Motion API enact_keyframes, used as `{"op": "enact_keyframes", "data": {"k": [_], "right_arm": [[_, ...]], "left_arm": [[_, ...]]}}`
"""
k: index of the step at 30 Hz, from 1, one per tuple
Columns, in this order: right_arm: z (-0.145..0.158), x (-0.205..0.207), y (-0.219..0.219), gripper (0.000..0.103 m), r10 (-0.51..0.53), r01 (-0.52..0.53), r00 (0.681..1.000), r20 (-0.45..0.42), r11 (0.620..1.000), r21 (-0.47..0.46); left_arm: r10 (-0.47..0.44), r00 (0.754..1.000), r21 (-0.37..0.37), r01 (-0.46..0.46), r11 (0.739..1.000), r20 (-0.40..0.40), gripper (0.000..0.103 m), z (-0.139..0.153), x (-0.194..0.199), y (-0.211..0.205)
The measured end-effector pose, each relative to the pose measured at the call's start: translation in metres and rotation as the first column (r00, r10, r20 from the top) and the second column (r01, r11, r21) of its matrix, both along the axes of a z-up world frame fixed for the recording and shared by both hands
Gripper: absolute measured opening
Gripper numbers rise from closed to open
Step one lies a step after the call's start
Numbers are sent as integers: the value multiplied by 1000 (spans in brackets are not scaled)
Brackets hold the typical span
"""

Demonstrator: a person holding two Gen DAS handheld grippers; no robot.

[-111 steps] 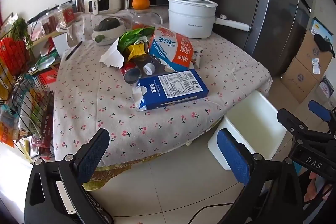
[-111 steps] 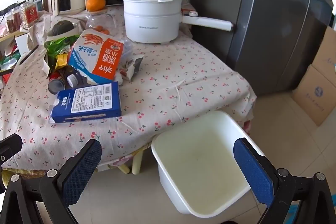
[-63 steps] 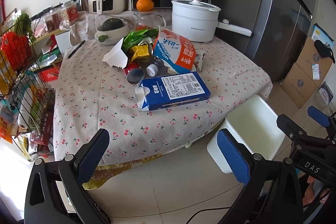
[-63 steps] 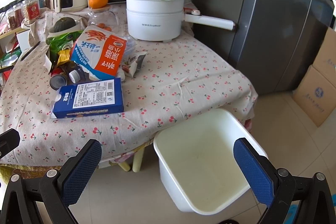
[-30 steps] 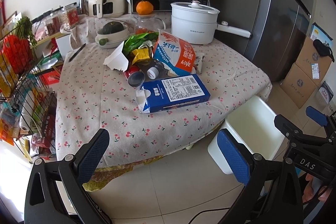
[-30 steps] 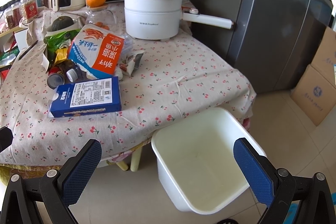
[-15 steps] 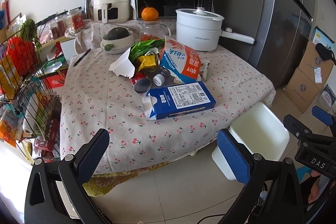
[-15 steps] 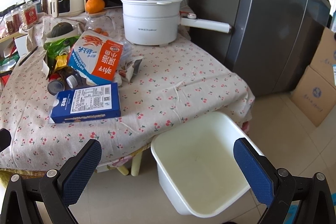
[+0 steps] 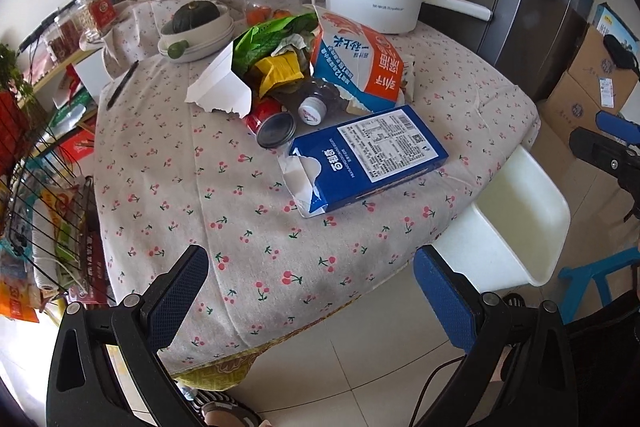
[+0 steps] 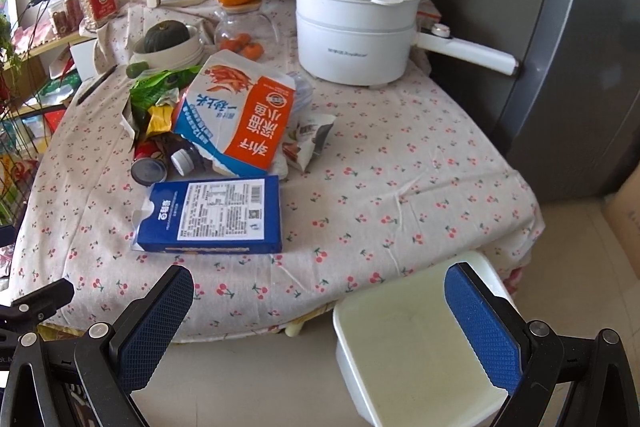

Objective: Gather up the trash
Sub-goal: 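Grasp the blue-and-white box with the left gripper while the right gripper approaches the orange snack bag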

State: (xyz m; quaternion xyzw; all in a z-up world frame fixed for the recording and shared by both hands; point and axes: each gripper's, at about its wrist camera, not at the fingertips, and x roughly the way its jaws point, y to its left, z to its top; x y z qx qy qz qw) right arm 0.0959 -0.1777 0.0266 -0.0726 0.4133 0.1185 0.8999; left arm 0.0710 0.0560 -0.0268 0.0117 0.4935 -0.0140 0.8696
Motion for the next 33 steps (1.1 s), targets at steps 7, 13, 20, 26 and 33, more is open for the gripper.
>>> {"op": "enact_keyframes", "data": {"k": [7,13,20,26,33], "right_arm": [[-37,34,6,103,30,-33,993,-116,999,-26],[-37,55,-4,103,3,-2,988,-155,1000,8],[-45,63,-7,103,-19,19,985,-171,1000,-4],[-54,66,-16,103,-50,44,982,-180,998,-35],[-56,72,-26,103,-83,81,978,-190,997,-17]], "left_arm": [[25,996,-323,-52,945,-89,89,-33,57,34],[58,983,-488,-136,862,-172,62,-68,102,46],[43,974,-597,-170,784,-221,45,-98,132,45],[21,965,-697,-203,687,-260,17,-116,138,44],[-18,991,-710,-81,699,-130,4,-61,111,28]]}}
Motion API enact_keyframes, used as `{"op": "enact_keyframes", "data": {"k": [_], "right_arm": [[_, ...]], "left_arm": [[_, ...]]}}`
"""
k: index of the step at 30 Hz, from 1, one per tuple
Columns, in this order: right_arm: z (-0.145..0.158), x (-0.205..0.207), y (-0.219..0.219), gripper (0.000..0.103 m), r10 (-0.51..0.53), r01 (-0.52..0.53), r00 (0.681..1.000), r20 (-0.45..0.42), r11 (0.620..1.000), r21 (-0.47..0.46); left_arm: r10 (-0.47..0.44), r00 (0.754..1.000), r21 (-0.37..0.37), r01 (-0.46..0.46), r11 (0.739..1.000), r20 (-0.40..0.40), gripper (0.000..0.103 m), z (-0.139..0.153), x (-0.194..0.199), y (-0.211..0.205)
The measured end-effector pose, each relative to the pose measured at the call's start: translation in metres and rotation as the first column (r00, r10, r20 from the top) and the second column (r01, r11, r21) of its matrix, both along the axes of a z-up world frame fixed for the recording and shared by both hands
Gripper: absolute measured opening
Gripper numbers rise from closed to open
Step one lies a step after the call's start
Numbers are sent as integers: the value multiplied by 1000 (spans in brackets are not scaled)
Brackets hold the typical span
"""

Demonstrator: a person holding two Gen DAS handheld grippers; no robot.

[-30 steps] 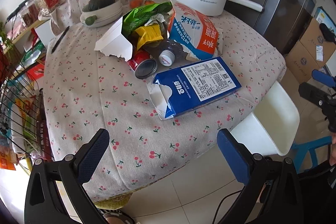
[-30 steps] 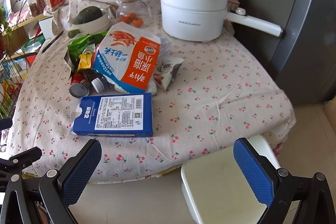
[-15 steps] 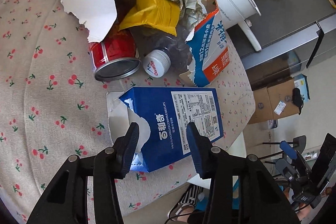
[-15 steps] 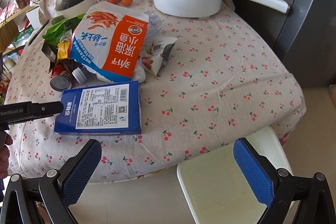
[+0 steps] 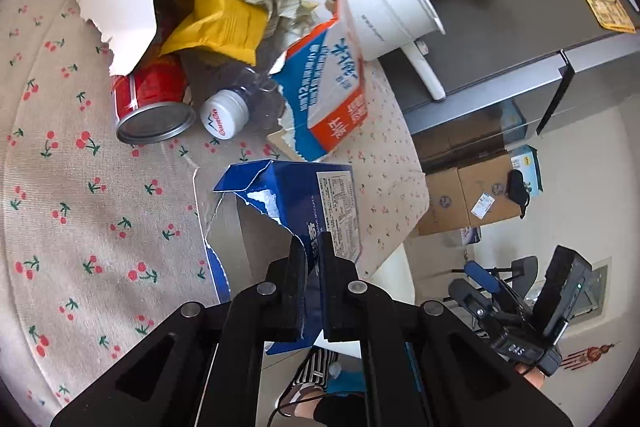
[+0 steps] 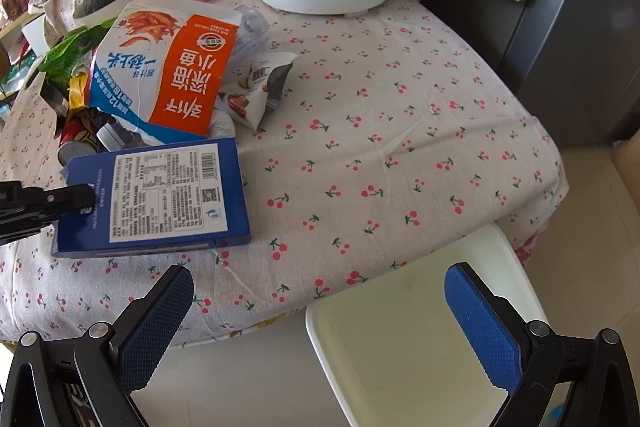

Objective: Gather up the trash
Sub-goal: 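Grasp the blue-and-white box with the left gripper while the right gripper approaches the orange snack bag, then grasp the orange-and-white snack bag with the right gripper and carry it over the white bin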

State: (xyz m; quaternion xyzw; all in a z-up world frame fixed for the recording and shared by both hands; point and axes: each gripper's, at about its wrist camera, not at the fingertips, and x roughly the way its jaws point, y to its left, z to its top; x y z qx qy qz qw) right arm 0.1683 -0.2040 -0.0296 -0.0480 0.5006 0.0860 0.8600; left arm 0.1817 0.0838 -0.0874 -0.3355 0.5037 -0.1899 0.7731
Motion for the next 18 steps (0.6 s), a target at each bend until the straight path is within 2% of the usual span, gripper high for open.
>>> {"op": "enact_keyframes", "data": {"k": [5,9,14,18], "right_arm": [[2,6,7,103,-3,3,1000,-10,998,62],[4,13,31,103,15,-14,1000,-17,996,84],[14,31,77,100,50,-51,999,16,991,127],[14,62,117,90,46,-44,999,-3,982,182]], "left_arm": [[9,995,101,-19,995,99,0,51,-40,9],[40,981,221,-83,972,190,0,87,-74,30],[106,961,281,-179,943,256,0,107,-95,59],[116,953,360,-216,908,279,0,111,-101,66]]}}
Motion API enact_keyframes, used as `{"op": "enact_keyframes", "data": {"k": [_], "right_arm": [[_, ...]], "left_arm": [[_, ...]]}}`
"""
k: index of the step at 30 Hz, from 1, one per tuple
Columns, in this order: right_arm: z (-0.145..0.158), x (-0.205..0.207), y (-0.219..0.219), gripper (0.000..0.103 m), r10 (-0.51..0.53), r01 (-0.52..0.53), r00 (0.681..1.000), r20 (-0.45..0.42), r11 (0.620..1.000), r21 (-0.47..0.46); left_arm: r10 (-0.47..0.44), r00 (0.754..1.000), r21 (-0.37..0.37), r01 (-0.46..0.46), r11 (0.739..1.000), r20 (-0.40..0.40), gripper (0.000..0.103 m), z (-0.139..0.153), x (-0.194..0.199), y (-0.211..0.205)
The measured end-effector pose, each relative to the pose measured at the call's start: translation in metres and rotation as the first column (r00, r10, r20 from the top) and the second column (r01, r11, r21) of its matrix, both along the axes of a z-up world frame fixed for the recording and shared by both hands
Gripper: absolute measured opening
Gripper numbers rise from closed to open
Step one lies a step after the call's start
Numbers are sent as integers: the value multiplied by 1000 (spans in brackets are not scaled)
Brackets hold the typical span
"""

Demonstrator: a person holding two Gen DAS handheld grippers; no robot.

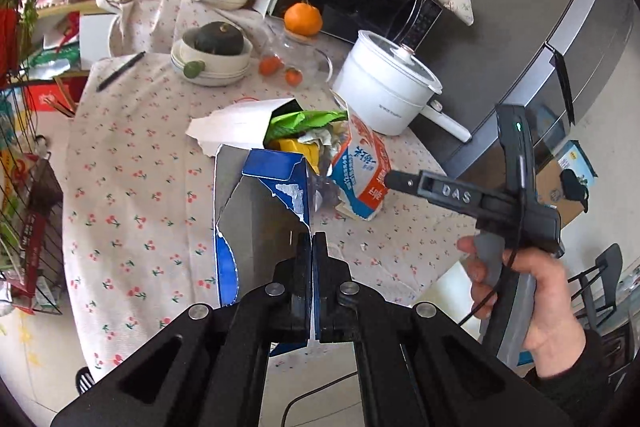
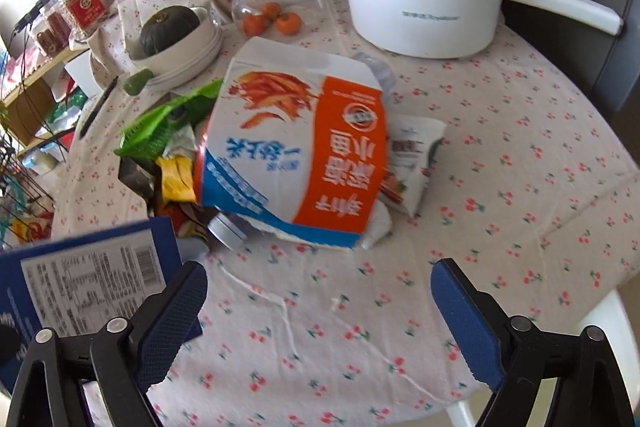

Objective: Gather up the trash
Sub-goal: 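Grasp the orange-and-white snack bag with the right gripper and carry it over the white bin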

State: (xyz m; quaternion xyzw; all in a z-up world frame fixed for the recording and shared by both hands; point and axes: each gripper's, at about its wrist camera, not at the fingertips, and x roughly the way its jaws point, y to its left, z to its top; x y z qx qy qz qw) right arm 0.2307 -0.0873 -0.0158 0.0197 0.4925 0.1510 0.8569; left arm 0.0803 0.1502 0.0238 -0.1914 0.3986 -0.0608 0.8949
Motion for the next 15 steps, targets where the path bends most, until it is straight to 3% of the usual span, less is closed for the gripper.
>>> {"op": "enact_keyframes", "data": {"k": [6,12,14,15], "right_arm": [[-1,41,45,83,-38,38,999,-2,999,22],[-11,66,66,78,-94,94,996,-2,995,-33],[-14,71,66,73,-118,118,993,0,992,-41],[-14,72,65,65,-129,129,992,-1,991,-44]], "left_arm": [[20,1000,27,-20,999,-3,0,0,-6,13],[33,999,42,-33,999,-12,0,-3,-4,13],[36,999,54,-35,998,-13,0,-2,-4,12],[35,999,56,-34,998,-13,0,-3,-4,12]]}}
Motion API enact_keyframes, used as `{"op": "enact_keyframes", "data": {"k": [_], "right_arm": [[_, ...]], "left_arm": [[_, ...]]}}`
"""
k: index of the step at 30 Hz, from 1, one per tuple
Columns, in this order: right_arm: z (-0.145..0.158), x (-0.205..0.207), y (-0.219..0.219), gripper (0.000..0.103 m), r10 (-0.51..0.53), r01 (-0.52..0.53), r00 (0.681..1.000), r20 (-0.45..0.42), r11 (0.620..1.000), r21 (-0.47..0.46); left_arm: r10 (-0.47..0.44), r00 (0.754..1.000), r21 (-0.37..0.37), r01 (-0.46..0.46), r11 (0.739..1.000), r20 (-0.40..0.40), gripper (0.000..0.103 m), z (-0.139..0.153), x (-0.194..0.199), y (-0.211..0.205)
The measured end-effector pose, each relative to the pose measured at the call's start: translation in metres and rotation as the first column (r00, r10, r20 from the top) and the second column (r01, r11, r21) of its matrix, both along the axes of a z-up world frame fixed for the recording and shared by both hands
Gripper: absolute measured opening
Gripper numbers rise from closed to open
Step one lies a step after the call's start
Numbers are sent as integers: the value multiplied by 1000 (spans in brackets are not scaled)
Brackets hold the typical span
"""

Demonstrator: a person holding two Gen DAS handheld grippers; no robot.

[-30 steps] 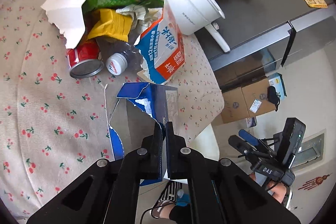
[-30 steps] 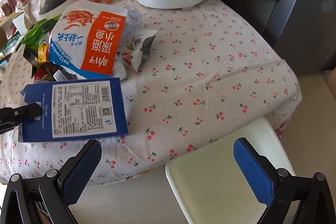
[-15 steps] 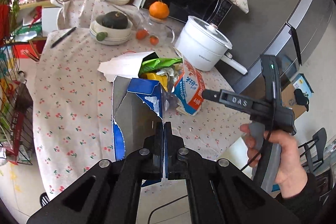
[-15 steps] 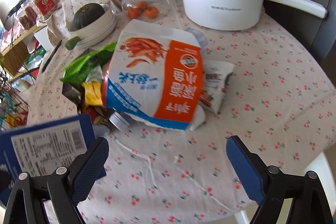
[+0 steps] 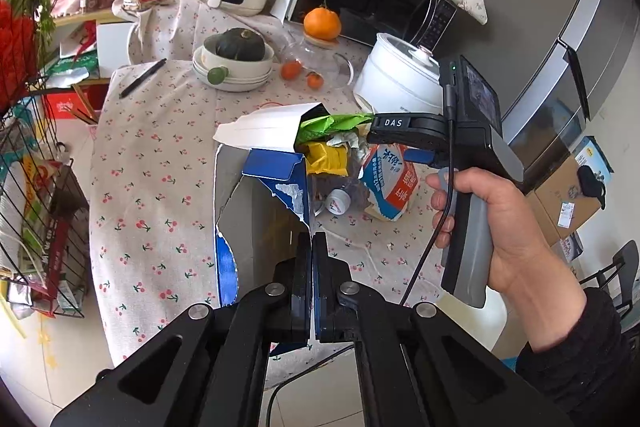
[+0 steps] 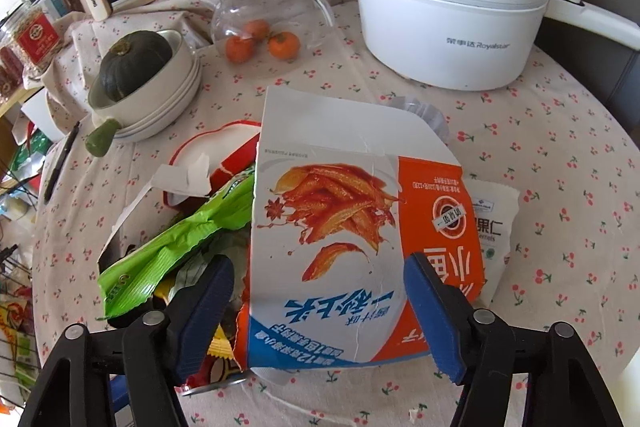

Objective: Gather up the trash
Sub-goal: 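Grasp the orange-and-white snack bag with the right gripper and carry it over the white bin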

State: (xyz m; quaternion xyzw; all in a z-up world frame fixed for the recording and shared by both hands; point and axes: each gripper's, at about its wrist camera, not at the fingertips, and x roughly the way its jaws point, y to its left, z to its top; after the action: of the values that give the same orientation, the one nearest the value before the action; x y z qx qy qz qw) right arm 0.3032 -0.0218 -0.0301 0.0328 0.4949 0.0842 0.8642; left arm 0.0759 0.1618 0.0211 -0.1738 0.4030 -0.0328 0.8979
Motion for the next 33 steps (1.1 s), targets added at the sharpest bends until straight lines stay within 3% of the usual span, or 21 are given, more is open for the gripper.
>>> {"op": "enact_keyframes", "data": {"k": [4,11,17,20,27,33], "right_arm": [[5,-4,-10,52,-8,8,1000,1,1000,21],[23,-22,-48,34,-7,9,999,33,997,-82],[8,-28,-99,4,-46,46,999,1,996,-83],[11,-34,-128,3,-56,56,998,-4,998,37],[39,-70,-180,2,-66,59,997,49,988,143],[50,-115,-242,3,-97,87,994,57,984,158]], "left_arm": [[1,1000,1,-1,1000,1,0,0,0,0],[-9,1000,17,9,1000,-4,0,-3,3,-8],[-21,1000,27,21,999,5,0,-3,4,-17],[-40,999,36,39,999,25,0,1,3,-24],[-110,992,22,109,994,67,0,6,-1,-48],[-262,962,24,261,965,71,0,1,-2,-100]]}}
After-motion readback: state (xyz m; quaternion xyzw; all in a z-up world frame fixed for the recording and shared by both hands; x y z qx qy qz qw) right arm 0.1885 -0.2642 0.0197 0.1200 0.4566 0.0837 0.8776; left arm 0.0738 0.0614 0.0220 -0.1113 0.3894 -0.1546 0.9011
